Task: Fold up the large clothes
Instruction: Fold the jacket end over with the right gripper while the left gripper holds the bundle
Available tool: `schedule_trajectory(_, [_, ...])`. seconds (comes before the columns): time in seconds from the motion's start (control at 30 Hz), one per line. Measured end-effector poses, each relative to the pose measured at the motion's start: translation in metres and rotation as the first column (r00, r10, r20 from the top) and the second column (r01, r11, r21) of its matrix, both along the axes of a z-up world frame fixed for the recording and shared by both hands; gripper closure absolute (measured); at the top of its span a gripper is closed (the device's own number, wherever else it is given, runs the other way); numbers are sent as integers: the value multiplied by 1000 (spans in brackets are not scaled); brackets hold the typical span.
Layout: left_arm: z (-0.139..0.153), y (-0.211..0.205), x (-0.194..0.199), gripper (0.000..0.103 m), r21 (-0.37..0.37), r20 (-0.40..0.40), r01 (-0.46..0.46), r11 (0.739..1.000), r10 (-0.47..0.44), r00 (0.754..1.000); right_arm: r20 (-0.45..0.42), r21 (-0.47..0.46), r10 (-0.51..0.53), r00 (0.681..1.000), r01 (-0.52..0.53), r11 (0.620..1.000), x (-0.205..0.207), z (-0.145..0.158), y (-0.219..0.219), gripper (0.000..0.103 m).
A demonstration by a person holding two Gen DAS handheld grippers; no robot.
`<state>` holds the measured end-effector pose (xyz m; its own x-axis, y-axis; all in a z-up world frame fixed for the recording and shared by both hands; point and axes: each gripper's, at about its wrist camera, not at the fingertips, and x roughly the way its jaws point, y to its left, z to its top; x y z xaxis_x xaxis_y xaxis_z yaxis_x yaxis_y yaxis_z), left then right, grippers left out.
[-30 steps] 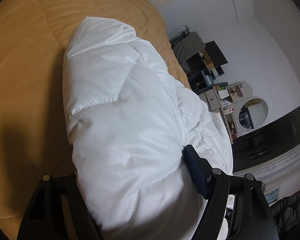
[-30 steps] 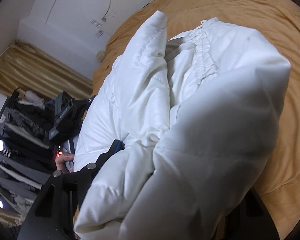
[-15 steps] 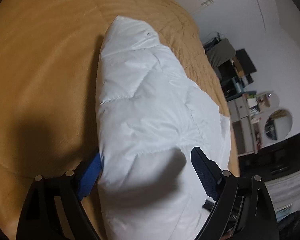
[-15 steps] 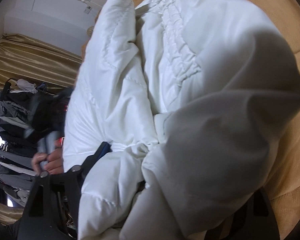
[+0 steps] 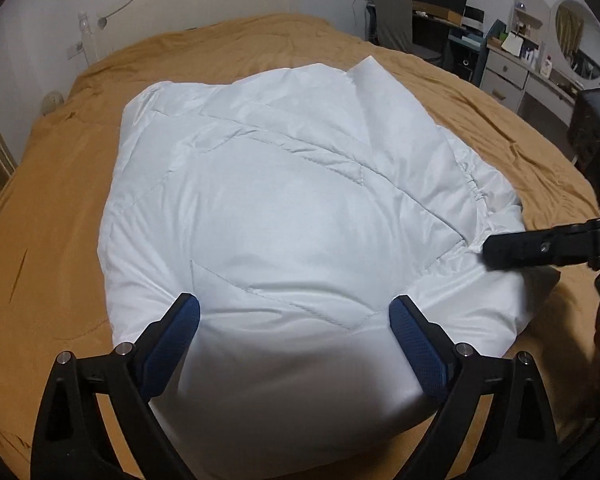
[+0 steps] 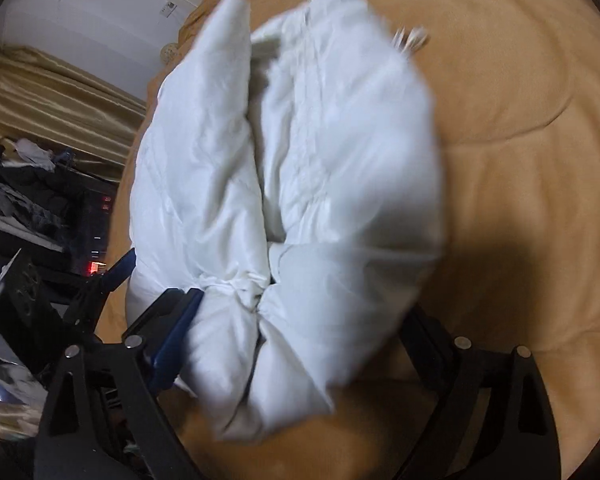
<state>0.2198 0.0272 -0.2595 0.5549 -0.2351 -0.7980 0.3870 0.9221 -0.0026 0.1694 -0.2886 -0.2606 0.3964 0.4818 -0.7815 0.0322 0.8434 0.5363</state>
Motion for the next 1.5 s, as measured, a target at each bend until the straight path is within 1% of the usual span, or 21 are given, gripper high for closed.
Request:
schedule_trajectory(0.1, [-3,1,3,5,-11,-16,-1,1000,1,1000,141,-141,-31,990,51,989,-13,51,-15,19])
schedule_trajectory(0.2, [0,-1,7,5,-1,-15,7,1000,-7,1000,287,-197,58,956,0,980,12,103,1,19])
schedule_trajectory(0.27, [2,3,-4,4,3,-13,11,1000,-11,1000,338,-212,129,932,-58,975,40,120,28,22])
schedule_trajectory(0.33, [2,3,-6,4,0,-12,17,1000,-17,1000,303,-207,183,935,-123,971,78,113,61,26])
schedule_trajectory(0.37, [2,2,-6,4,-2,-15,19,1000,-19,1000,245,-196,200,949,-153,968,99,101,71,33])
schedule_trajectory(0.43, [4,5,-8,4,-20,-14,33,999,-34,999,98,-177,196,976,-177,968,141,56,80,44])
schedule_trajectory(0.47, [7,7,-11,4,-36,-16,53,998,-53,998,51,-193,187,981,-174,966,156,34,85,51])
schedule_trajectory(0.57, [29,21,-19,4,-86,9,70,994,-69,998,31,-248,152,988,-140,959,170,8,67,55])
schedule_trajectory(0.67, [48,52,-15,4,-161,76,-43,986,55,996,19,-258,107,994,-99,961,165,10,52,58])
schedule_trajectory(0.7, [45,58,-8,4,-165,65,-76,983,88,994,23,-258,98,995,-89,962,162,9,44,58])
schedule_trajectory(0.77, [17,62,15,3,-141,-76,-129,982,119,990,34,-259,83,996,-71,963,155,5,38,58])
schedule_trajectory(0.8, [2,65,20,0,-163,-140,-148,975,126,982,47,-265,79,996,-63,962,149,10,41,58])
schedule_trajectory(0.83, [-5,67,18,0,-162,-145,-164,973,141,979,70,-269,74,995,-52,962,141,17,43,58])
schedule_trajectory(0.97, [-5,67,8,0,-148,-126,-139,979,121,985,195,-284,100,976,-41,958,97,60,65,56])
schedule_trajectory(1.03, [-6,67,9,0,-146,-126,-140,979,122,984,243,-305,165,956,-86,948,64,76,77,54])
schedule_trajectory(1.1, [-6,68,8,0,-148,-128,-138,979,119,985,215,-351,204,955,-120,929,38,66,85,48])
schedule_trajectory(1.17, [-6,67,4,0,-144,-140,-128,981,108,984,128,-371,200,971,-140,918,21,32,83,46])
schedule_trajectory(1.27, [-5,59,-11,0,-102,-104,-88,991,78,992,108,-346,175,979,-128,929,-5,12,70,46])
schedule_trajectory(1.33, [-6,58,-12,0,-90,-98,-85,992,76,992,99,-354,176,979,-131,926,-9,20,69,46])
schedule_trajectory(1.4, [-8,62,-8,0,-110,-117,-98,989,85,990,111,-343,167,980,-120,932,0,35,70,46])
schedule_trajectory(1.5, [-8,63,-9,0,-114,-120,-93,989,79,990,194,-330,196,961,-124,936,34,68,87,46])
